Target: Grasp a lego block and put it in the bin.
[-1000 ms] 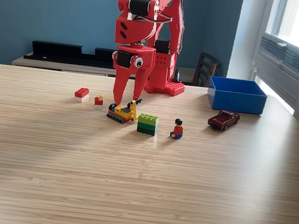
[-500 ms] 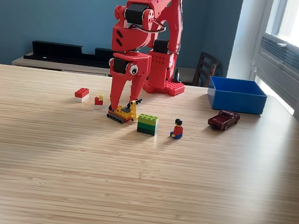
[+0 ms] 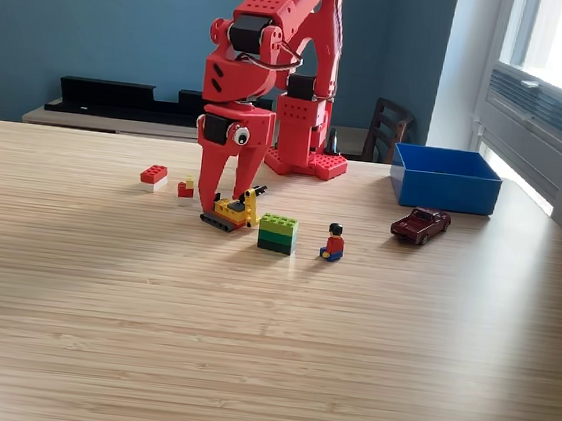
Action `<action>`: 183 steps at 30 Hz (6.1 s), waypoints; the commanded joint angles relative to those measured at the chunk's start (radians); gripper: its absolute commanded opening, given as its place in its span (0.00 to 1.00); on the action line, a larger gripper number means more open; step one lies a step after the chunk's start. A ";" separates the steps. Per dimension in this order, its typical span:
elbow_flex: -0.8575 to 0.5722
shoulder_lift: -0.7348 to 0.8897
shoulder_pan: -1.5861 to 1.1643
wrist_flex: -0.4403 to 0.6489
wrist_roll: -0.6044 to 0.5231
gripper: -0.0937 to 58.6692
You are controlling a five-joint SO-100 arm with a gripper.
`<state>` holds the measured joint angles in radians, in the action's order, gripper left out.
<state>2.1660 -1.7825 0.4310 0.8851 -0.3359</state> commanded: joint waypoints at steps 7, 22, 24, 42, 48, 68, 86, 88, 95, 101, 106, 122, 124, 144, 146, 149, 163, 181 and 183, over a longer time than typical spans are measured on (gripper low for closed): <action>0.021 -0.066 -0.002 -0.046 0.011 0.22; -0.012 -0.066 0.003 -0.009 0.008 0.00; -0.035 -0.066 0.006 0.017 0.008 0.00; -0.485 -0.067 -0.002 0.446 0.083 0.00; -0.672 -0.069 -0.114 0.646 0.133 0.00; -0.707 -0.071 -1.150 0.830 0.314 0.00; -0.630 -0.064 -1.779 0.827 0.420 0.00; -0.609 -0.064 -1.795 0.808 0.428 0.00; -0.552 -0.063 -1.792 0.736 0.449 0.00; -0.549 -0.060 -1.782 0.703 0.465 0.00; -0.572 -0.060 -1.761 0.704 0.457 0.00; -0.811 0.215 -1.729 0.805 0.457 0.00; -0.836 0.267 -1.736 0.810 0.463 0.00; -1.042 0.397 -1.543 0.861 0.417 0.00; -1.075 0.396 -1.451 0.867 0.397 0.00; -1.147 0.394 -1.289 0.891 0.356 0.00; -1.192 0.394 -0.715 0.890 0.210 0.00; -1.187 0.394 -0.630 0.890 0.239 0.00; -1.189 0.394 -0.629 0.890 0.235 0.00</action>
<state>1.0400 -1.3683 -0.2071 1.7334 -0.0951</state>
